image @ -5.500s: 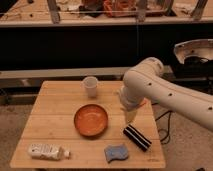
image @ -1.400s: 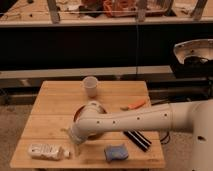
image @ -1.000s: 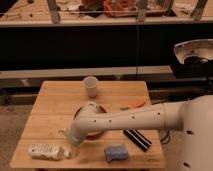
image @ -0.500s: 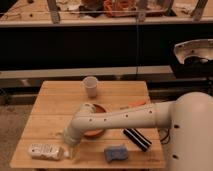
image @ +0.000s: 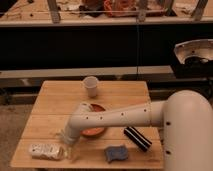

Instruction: Place the bottle in the ceramic bowl

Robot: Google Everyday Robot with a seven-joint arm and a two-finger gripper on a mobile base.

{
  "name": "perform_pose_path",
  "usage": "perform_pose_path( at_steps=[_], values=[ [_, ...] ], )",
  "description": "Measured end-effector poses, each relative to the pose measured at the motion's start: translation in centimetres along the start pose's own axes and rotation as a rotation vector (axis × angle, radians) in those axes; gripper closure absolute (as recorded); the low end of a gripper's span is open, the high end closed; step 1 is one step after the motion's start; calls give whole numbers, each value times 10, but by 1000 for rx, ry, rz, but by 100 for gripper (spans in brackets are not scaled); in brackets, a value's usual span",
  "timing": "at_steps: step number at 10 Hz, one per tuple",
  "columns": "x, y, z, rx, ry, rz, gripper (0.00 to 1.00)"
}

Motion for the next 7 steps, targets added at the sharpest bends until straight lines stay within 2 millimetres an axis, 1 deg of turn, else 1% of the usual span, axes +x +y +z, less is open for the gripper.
perform_pose_path(
  at_steps=[1,3,4,6,7],
  values=[
    [2,0,0,-2,0,2,20],
    [4,-2,8,-16,-4,-1,20],
    [3,-3,10,-20,-6,-3,22],
    [7,-3,13,-25,-9,1,42],
    [8,-2,16,-31,-10,0,50]
  ],
)
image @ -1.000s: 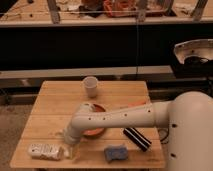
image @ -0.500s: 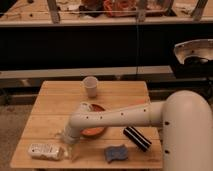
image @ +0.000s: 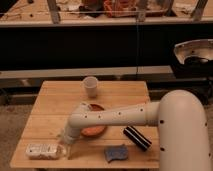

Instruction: Place the bottle in the ceramic bowl

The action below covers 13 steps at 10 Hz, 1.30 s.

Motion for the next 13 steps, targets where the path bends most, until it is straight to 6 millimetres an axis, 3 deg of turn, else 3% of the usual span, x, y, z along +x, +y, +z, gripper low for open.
perform_pose_path(
  at_steps=[2,5,7,10,11,13],
  values=[
    [0,0,6,-7,-4,-2,74],
    [-11,0,-10,5,-18,-9,99],
    [-10,0,-26,16,-10,-6,100],
    [11,0,-68,43,0,-2,100],
    [9,1,-79,51,3,-2,100],
    [11,4,-89,60,10,7,100]
  ],
)
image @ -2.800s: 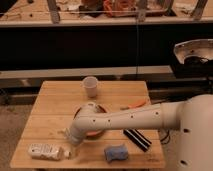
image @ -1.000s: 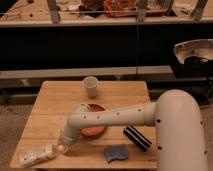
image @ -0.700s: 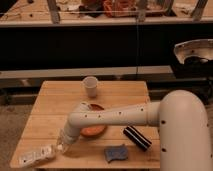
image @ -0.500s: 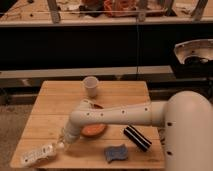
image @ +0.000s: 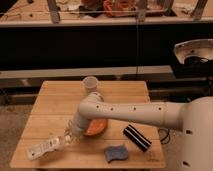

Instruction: Place the bottle in the ceramic bowl

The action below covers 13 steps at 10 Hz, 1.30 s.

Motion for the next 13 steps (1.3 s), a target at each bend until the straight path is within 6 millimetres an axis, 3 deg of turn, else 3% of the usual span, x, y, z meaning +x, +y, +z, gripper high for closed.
perform_pose_path(
  at_steps=[3,7,8,11,13],
  values=[
    [19,0,-34,26,17,14,100],
    [39,-4,-63,63,27,45,100],
    [57,-1,-75,74,32,59,100],
    [70,-1,-87,93,37,77,100],
    [90,3,-101,112,49,119,100]
  ],
)
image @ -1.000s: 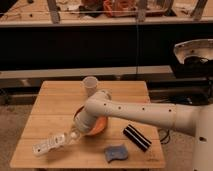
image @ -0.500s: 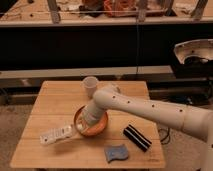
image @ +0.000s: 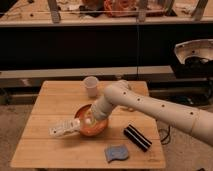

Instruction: Place the bottle in the ceramic bowl

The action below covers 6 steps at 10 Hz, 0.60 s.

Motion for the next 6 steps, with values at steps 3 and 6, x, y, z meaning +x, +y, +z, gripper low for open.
perform_pose_path(
  at_steps=[3,6],
  values=[
    [26,1,-17,7,29,35,100],
    [37,-1,-15,13,39,66,100]
  ],
)
